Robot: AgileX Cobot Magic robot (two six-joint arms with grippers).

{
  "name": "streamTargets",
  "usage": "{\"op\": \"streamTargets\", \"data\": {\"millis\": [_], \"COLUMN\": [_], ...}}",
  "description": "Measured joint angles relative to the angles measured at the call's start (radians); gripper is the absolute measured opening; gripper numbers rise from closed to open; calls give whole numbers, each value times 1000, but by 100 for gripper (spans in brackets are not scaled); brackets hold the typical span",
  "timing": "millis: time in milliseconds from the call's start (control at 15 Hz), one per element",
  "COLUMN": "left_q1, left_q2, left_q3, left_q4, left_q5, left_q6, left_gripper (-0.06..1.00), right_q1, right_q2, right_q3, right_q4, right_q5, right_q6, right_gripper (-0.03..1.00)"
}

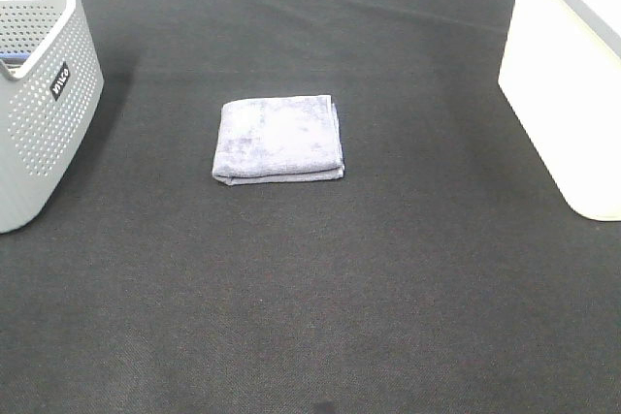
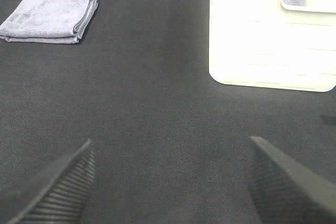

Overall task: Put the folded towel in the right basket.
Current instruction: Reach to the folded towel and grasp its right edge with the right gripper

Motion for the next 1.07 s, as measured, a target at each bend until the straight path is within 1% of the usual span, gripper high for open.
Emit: {"op": "streamTargets", "data": {"millis": [1067], "left_q1": [0], "left_q2": [0], "left_q3": [0], "left_q4": [0], "left_q5": [0], "left_q6": [0], "left_gripper": [97], "right_q1": [0], "right_q2": [0], "right_q3": [0], "right_q4": [0], "right_q5": [0], "right_q6": [0], "right_gripper": [74]}}
